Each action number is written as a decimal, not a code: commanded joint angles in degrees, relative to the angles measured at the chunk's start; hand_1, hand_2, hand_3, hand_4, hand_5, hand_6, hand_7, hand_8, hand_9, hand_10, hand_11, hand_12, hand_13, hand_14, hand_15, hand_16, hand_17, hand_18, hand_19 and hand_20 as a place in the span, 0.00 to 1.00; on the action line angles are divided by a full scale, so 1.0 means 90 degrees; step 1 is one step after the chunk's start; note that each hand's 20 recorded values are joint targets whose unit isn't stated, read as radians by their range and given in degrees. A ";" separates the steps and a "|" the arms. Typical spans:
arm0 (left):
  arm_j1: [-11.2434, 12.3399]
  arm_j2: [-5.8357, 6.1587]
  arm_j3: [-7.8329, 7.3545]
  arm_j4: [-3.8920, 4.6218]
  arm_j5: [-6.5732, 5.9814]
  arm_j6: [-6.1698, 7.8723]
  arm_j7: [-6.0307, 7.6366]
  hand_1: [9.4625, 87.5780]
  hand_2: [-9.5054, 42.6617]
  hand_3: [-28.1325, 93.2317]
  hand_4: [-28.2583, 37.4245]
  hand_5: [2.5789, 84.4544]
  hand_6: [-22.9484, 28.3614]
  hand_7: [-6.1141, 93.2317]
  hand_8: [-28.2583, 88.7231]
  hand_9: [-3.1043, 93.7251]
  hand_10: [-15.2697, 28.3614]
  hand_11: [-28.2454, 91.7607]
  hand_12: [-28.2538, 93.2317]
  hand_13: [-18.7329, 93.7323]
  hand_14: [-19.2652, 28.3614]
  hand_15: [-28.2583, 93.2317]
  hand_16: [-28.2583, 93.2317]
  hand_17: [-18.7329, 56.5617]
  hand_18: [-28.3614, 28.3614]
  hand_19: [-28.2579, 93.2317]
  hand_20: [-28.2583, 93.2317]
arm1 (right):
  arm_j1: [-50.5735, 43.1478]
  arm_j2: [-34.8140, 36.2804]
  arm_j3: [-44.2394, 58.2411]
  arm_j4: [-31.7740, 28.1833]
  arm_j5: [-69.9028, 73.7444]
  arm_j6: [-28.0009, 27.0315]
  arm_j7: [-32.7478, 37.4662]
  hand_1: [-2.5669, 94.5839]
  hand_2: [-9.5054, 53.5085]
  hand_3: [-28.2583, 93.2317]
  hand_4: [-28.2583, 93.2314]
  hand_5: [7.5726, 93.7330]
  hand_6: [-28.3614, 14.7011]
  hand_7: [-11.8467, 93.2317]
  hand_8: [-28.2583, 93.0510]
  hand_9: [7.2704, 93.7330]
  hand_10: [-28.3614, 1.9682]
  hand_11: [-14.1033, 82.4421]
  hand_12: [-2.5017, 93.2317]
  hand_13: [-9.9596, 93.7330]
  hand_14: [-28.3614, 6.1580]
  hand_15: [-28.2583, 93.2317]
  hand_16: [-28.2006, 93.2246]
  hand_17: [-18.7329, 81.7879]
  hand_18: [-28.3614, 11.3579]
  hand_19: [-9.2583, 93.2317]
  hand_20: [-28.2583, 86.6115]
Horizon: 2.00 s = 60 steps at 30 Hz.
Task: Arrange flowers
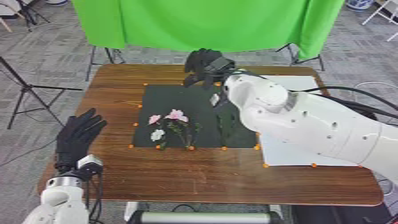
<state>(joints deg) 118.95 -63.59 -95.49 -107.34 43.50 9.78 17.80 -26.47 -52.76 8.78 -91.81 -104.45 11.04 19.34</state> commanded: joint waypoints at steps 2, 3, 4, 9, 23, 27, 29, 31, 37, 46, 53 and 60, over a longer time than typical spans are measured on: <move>0.0156 -0.0051 -0.0013 -0.0086 0.0002 0.0104 0.0036 0.10 0.12 0.82 0.00 0.56 0.54 0.17 0.18 0.51 0.65 0.39 0.34 0.51 0.77 0.42 0.24 0.38 0.73 0.29 0.38 | 0.0226 0.1599 0.0492 0.0291 -0.0255 -0.1166 0.1362 0.26 0.00 0.78 0.10 0.48 0.64 0.22 0.17 0.54 0.37 0.22 0.17 0.88 0.65 0.76 0.46 0.72 0.27 1.00 0.67; 0.0202 -0.0062 -0.0026 -0.0115 -0.0003 0.0132 0.0059 0.10 0.12 0.82 0.00 0.56 0.54 0.17 0.18 0.51 0.65 0.39 0.34 0.51 0.77 0.42 0.24 0.38 0.73 0.29 0.38 | 0.0104 0.1685 0.0607 0.0324 -0.0184 -0.1297 0.1394 0.25 0.00 0.78 0.09 0.47 0.64 0.22 0.17 0.53 0.36 0.21 0.17 0.87 0.64 0.76 0.46 0.72 0.27 1.00 0.67; 0.0177 -0.0063 -0.0037 -0.0087 -0.0008 0.0103 0.0049 0.10 0.12 0.82 0.00 0.56 0.54 0.17 0.18 0.51 0.65 0.39 0.34 0.51 0.77 0.42 0.24 0.38 0.73 0.29 0.38 | -0.0028 0.1790 0.0712 0.0306 -0.0079 -0.1370 0.1446 0.24 0.00 0.77 0.09 0.45 0.63 0.21 0.17 0.52 0.34 0.21 0.17 0.87 0.63 0.76 0.46 0.72 0.26 1.00 0.67; 0.0261 -0.0046 0.0116 -0.0216 -0.0013 0.0290 0.0177 0.10 0.12 0.82 0.00 0.56 0.54 0.18 0.18 0.51 0.65 0.39 0.34 0.51 0.77 0.42 0.24 0.38 0.73 0.29 0.38 | -0.0421 0.1926 0.0759 0.0326 -0.0005 -0.1528 0.1465 0.22 0.00 0.75 0.09 0.44 0.62 0.19 0.18 0.51 0.32 0.21 0.17 0.86 0.60 0.77 0.46 0.71 0.24 1.00 0.66; 0.0188 -0.0072 0.0190 -0.0191 0.0028 0.0212 0.0140 0.10 0.12 0.82 0.00 0.56 0.54 0.18 0.18 0.51 0.65 0.39 0.34 0.51 0.78 0.42 0.24 0.38 0.73 0.29 0.38 | -0.0961 0.1565 0.0616 0.0595 -0.0182 -0.0743 0.1331 0.31 0.00 0.78 0.09 0.53 0.65 0.24 0.17 0.67 0.45 0.31 0.23 0.89 0.64 0.77 0.45 0.74 0.26 1.00 0.68; 0.0225 -0.0099 0.0187 -0.0204 0.0034 0.0213 0.0135 0.10 0.12 0.82 0.00 0.56 0.54 0.18 0.18 0.51 0.65 0.39 0.34 0.51 0.78 0.42 0.24 0.38 0.73 0.29 0.38 | -0.1173 0.1509 0.0644 0.0673 -0.0308 -0.0513 0.1311 0.32 0.00 0.80 0.09 0.56 0.67 0.26 0.16 0.70 0.48 0.32 0.23 0.90 0.66 0.77 0.45 0.75 0.27 1.00 0.69; 0.0226 -0.0103 0.0181 -0.0209 0.0038 0.0218 0.0104 0.10 0.12 0.82 0.00 0.56 0.54 0.18 0.18 0.51 0.65 0.39 0.34 0.51 0.78 0.43 0.24 0.38 0.73 0.29 0.38 | -0.1293 0.1494 0.0675 0.0695 -0.0285 -0.0577 0.1338 0.32 0.00 0.80 0.08 0.56 0.67 0.26 0.16 0.70 0.49 0.33 0.23 0.91 0.66 0.78 0.45 0.75 0.27 1.00 0.69; 0.0243 -0.0097 0.0176 -0.0215 0.0032 0.0221 0.0095 0.10 0.12 0.82 0.00 0.56 0.54 0.18 0.18 0.51 0.65 0.39 0.34 0.51 0.78 0.43 0.24 0.38 0.73 0.29 0.38 | -0.1397 0.1500 0.0647 0.0711 -0.0365 -0.0620 0.1350 0.34 0.00 0.80 0.08 0.58 0.69 0.27 0.15 0.72 0.50 0.33 0.23 0.91 0.67 0.77 0.45 0.76 0.28 1.00 0.69; 0.0270 -0.0091 0.0157 -0.0224 0.0035 0.0205 0.0053 0.10 0.12 0.82 0.00 0.56 0.54 0.18 0.18 0.51 0.65 0.39 0.34 0.51 0.77 0.42 0.24 0.38 0.73 0.29 0.38 | -0.1661 0.1512 0.0596 0.0737 -0.0466 -0.0715 0.1397 0.36 0.00 0.81 0.08 0.59 0.70 0.28 0.15 0.73 0.52 0.34 0.22 0.91 0.67 0.77 0.45 0.76 0.28 1.00 0.69; 0.0268 -0.0059 0.0147 -0.0228 0.0044 0.0188 0.0008 0.10 0.12 0.82 0.00 0.56 0.54 0.18 0.18 0.51 0.65 0.39 0.34 0.51 0.77 0.42 0.24 0.38 0.73 0.29 0.38 | -0.1858 0.1522 0.0277 0.0872 -0.0693 0.0264 0.1325 0.51 0.00 0.77 0.06 0.70 0.71 0.31 0.23 0.83 0.56 0.35 0.24 0.95 0.71 0.76 0.46 0.79 0.30 1.00 0.69; 0.0269 -0.0027 0.0145 -0.0230 0.0044 0.0197 0.0001 0.10 0.13 0.82 0.00 0.56 0.54 0.18 0.18 0.51 0.65 0.39 0.34 0.51 0.77 0.42 0.24 0.37 0.73 0.30 0.38 | -0.1660 0.1598 0.0022 0.0764 -0.0594 0.1040 0.1153 0.62 0.00 0.76 0.05 0.83 0.70 0.34 0.26 0.96 0.64 0.29 0.35 0.98 0.76 0.75 0.47 0.83 0.34 1.00 0.69; 0.0264 -0.0012 0.0120 -0.0235 0.0037 0.0205 0.0030 0.10 0.13 0.82 0.00 0.56 0.54 0.18 0.18 0.51 0.65 0.39 0.34 0.51 0.77 0.43 0.24 0.37 0.74 0.30 0.39 | -0.1249 0.1498 0.0282 0.0136 0.0241 0.1365 0.0922 0.62 0.00 0.76 0.05 0.85 0.69 0.33 0.27 0.97 0.63 0.29 0.35 0.99 0.76 0.74 0.48 0.83 0.35 1.00 0.70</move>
<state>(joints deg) 120.61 -63.85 -94.02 -109.03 43.63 11.52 18.24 -41.45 -38.39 9.20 -85.27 -108.72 21.31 29.85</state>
